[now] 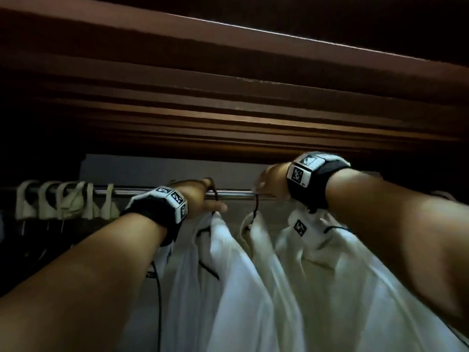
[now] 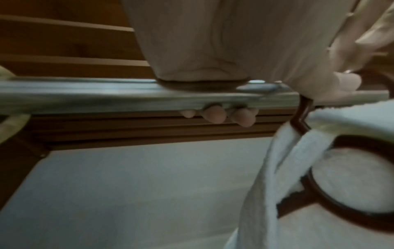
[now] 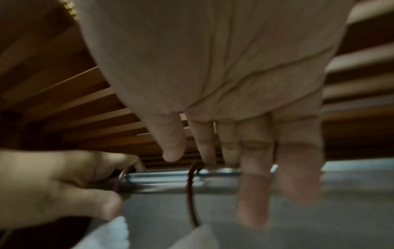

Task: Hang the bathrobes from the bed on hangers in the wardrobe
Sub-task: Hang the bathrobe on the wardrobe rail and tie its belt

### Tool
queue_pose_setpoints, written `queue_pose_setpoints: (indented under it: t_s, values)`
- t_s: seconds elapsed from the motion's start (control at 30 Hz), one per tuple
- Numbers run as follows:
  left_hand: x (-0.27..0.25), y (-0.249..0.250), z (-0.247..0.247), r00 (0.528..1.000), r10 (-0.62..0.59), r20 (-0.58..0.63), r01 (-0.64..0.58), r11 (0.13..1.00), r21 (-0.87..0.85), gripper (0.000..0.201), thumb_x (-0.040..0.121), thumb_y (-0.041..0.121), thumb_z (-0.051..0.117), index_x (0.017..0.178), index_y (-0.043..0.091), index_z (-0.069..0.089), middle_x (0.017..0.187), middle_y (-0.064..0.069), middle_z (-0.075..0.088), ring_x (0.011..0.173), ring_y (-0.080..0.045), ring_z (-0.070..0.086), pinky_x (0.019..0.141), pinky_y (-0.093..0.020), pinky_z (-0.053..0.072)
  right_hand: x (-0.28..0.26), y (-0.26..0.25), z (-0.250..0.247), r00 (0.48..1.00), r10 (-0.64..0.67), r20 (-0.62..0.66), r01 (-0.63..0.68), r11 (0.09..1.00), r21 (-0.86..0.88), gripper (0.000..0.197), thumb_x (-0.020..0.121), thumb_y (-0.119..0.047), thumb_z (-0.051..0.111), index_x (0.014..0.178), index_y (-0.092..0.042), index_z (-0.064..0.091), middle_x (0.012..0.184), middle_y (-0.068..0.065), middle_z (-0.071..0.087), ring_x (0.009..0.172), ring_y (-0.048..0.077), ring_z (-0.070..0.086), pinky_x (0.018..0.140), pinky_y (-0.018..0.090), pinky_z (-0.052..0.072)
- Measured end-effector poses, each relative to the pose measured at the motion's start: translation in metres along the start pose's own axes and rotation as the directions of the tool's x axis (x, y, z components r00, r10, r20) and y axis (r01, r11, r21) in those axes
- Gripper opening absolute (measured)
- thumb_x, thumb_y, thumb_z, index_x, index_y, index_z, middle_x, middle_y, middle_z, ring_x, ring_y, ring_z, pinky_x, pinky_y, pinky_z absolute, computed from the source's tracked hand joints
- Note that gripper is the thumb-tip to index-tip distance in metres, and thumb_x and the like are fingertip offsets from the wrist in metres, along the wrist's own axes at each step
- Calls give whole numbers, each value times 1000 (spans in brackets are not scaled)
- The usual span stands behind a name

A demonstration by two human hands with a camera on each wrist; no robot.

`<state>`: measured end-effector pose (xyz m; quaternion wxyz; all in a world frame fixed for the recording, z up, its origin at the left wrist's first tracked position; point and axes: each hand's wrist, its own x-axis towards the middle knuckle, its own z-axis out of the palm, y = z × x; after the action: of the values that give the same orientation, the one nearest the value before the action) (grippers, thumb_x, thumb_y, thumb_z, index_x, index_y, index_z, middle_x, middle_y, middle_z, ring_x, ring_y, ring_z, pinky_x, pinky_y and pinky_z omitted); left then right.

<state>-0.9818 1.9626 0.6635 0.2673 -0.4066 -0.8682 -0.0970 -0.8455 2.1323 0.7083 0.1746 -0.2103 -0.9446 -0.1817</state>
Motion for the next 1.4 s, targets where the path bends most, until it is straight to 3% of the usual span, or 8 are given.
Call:
queue_pose_setpoints:
  t_s: [0.27,0.4,0.57,0.8,1.03,1.17,1.3,1.4]
  values:
    - [-7,12,0,994,-112,-11,111,994,-20,57,67,77,62,104,34,57,97,6,63,93,-20,61,84,-33,46,21,-1,29,995,-100,-12,97,983,-153,42,76,-47,72,111,-32,54,108,-1,67,88,26,67,79,40,57]
    - [-9,20,2,991,-122,-48,119,990,-72,44,72,71,65,97,35,60,94,6,63,91,-19,60,81,-30,44,5,9,32,997,-56,-44,58,997,51,37,95,-22,56,131,-13,54,135,11,55,122,30,54,100,38,43]
    - [1,21,6,978,-193,-80,189,980,-56,59,53,87,59,89,41,60,93,12,65,90,-16,61,90,-35,48,76,83,63,999,38,-27,-38,999,-16,24,73,-45,70,92,-42,56,87,-12,68,73,18,66,71,40,57]
    - [18,57,-8,985,-168,51,156,971,179,57,73,73,61,111,29,62,103,4,62,102,-19,60,84,-27,45,37,88,51,1000,14,6,-13,994,-104,28,78,-54,58,100,-37,56,91,-11,57,86,22,64,80,40,56]
    - [19,73,15,979,-200,-38,202,978,52,85,54,93,47,117,36,55,119,1,64,108,-25,59,97,-40,44,38,92,56,992,-100,-72,87,983,-164,52,64,-68,46,99,-32,59,98,-4,65,80,25,65,79,41,56]
    - [7,78,26,966,-203,-161,228,962,153,84,68,89,41,131,34,45,135,-2,54,124,-29,47,104,-44,31,-40,72,43,995,-52,-88,47,997,-58,23,82,-39,69,102,-31,62,106,-5,66,72,-7,63,59,8,46]
    - [-13,67,57,919,-44,-393,106,985,136,86,75,81,24,146,33,31,137,-2,44,128,-25,35,108,-41,20,-88,23,59,956,-6,-293,16,999,32,51,89,-51,51,131,-23,47,129,4,49,117,29,56,92,46,43]
    - [-31,53,96,776,70,-627,-58,998,39,72,91,59,30,150,19,28,151,-9,29,142,-25,20,119,-42,7,-109,-4,77,987,-158,-36,159,987,30,55,89,-55,49,134,-24,45,131,7,51,121,32,48,97,45,41]
